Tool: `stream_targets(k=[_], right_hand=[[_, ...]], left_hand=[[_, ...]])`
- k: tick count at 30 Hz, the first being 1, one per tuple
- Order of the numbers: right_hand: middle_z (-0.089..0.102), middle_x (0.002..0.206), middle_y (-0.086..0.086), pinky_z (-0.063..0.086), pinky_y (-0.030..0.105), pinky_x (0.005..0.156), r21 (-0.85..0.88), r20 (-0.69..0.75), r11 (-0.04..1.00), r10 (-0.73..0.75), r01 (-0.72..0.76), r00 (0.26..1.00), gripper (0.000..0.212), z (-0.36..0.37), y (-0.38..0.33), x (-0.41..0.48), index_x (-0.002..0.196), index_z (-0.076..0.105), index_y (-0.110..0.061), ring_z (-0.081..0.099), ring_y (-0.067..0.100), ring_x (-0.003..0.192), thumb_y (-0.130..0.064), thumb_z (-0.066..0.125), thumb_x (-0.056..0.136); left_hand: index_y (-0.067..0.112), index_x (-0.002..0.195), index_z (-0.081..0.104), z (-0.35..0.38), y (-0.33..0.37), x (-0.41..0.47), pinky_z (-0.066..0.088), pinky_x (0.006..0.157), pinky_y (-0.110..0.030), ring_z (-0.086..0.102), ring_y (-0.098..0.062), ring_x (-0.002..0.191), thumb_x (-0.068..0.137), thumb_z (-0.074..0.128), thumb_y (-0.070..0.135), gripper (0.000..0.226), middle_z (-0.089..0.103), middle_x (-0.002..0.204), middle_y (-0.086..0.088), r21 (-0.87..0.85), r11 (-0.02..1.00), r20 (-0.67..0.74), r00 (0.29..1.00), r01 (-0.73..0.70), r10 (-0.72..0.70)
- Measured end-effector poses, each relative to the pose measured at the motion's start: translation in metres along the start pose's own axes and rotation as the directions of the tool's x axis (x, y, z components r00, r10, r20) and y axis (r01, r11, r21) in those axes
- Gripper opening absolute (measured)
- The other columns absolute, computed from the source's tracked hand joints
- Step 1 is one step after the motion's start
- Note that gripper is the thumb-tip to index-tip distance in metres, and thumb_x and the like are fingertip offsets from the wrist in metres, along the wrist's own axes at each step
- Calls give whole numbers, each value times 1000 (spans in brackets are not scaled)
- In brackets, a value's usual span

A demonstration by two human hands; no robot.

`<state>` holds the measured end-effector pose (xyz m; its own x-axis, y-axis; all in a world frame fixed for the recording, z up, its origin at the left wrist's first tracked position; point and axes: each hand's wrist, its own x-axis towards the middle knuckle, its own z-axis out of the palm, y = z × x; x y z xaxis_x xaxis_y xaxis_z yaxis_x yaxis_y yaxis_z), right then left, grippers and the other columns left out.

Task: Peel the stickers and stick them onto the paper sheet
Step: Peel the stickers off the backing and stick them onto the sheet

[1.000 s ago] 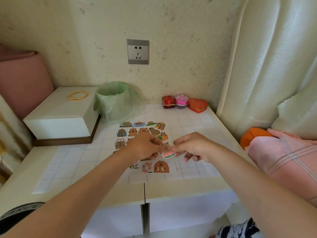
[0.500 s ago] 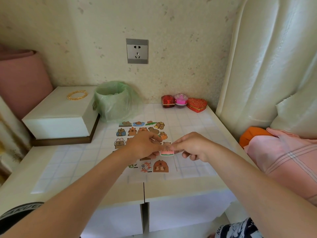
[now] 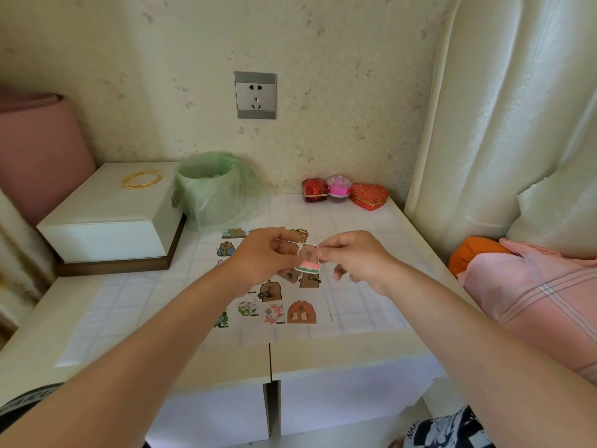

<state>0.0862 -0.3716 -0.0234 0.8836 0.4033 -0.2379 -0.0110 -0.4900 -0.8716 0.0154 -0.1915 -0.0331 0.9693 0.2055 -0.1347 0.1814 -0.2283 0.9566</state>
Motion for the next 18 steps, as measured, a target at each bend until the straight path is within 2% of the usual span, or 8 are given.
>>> stream_targets(k=[5,10,14,18], right_hand=[[75,81,1,27,21,45,19,20,999,29,-30,999,12,1,1,2,96,75,-14,51,11,48,-20,77,86],[72,78,3,24,19,41,32,43,985,169,-170,985,14,0,5,1,98,72,-11,44,10,48,-17,77,87],[71,78,4,23,19,41,17,21,979,205,-205,979,12,0,14,-1,98,73,-11,42,12,53,-17,76,88],[72,80,2,26,20,42,3,46,994,112,-112,993,13,8,19,-2,100,74,-12,43,12,51,-20,75,89]], left_hand=[[11,113,65,-1,3,-3,54,58,-18,72,-10,71,81,74,-6,37,74,89,-4,-20,1000,32,1000,1,0],[11,114,67,-1,-2,-4,55,60,-20,71,-16,77,80,76,-4,38,73,102,-7,38,998,65,997,49,-51],[19,108,68,-6,-10,2,54,64,-21,65,-14,87,85,72,-1,31,69,100,4,303,953,-22,1000,13,-7],[22,105,69,-14,-16,4,47,66,-16,63,-5,80,89,67,4,24,72,97,5,450,893,-34,999,-2,20]])
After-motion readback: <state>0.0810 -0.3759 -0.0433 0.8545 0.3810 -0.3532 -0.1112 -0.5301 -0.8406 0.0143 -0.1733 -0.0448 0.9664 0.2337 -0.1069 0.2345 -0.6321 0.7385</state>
